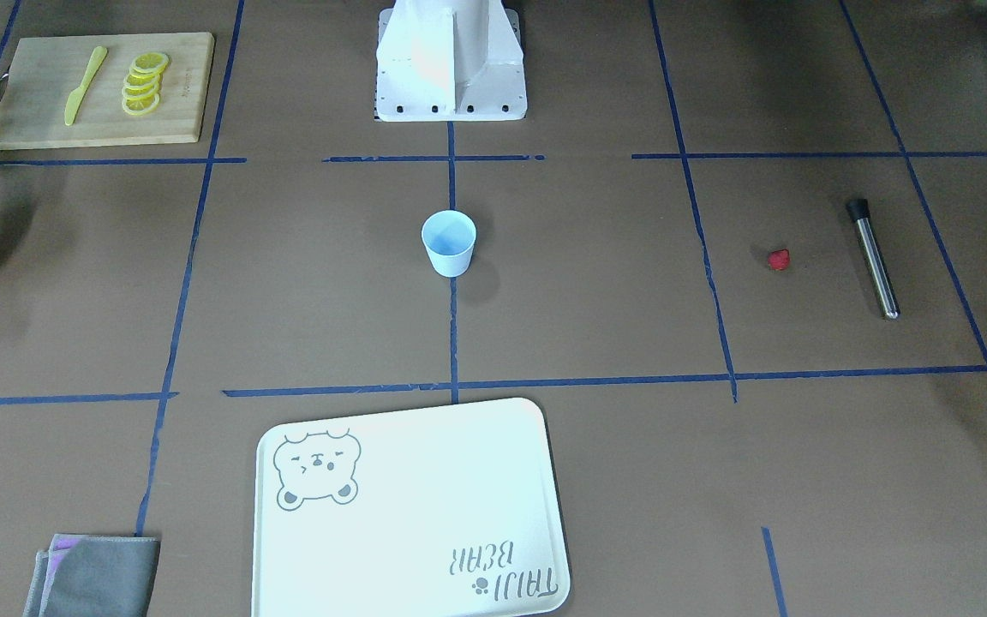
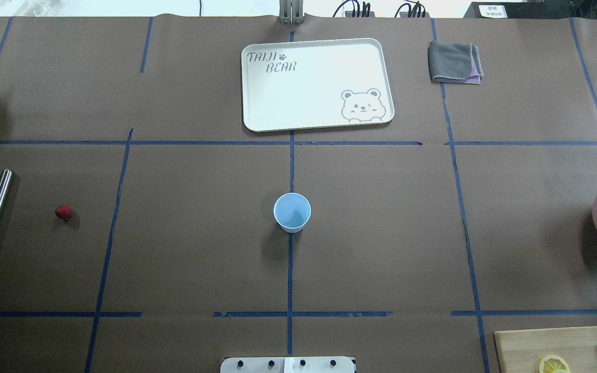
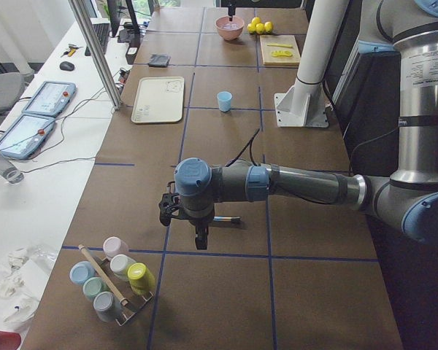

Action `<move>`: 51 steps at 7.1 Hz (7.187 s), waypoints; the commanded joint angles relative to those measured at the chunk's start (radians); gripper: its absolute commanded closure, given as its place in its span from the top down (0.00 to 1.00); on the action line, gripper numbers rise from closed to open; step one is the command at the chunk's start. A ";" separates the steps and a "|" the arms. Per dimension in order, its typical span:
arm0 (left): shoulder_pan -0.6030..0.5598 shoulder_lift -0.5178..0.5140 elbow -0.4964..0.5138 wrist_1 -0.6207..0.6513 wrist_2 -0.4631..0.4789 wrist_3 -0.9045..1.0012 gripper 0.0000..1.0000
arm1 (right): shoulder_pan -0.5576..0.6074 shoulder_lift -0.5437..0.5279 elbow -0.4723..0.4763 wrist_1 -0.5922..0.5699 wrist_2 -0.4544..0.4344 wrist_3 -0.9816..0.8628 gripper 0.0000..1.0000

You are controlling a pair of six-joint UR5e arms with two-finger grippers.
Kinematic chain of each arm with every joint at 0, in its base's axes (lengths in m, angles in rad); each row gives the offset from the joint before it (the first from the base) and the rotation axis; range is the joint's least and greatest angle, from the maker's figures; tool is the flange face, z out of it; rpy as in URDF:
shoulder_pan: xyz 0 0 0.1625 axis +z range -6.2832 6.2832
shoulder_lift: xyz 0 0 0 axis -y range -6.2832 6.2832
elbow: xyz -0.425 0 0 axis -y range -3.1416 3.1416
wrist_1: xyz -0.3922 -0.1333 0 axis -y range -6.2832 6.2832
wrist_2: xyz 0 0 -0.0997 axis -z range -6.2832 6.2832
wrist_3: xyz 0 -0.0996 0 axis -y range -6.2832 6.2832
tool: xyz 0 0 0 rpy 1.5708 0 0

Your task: Mash ice and strawberries in cup

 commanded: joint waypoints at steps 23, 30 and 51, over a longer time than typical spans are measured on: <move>0.000 0.002 0.011 -0.029 0.000 0.010 1.00 | -0.061 -0.012 -0.142 0.139 -0.024 0.026 0.00; 0.000 0.000 0.014 -0.027 -0.001 0.010 1.00 | -0.056 -0.032 0.060 0.130 -0.017 0.094 0.00; 0.000 0.000 0.000 -0.029 -0.003 0.005 1.00 | -0.794 0.978 -0.149 -0.059 -0.376 1.109 0.64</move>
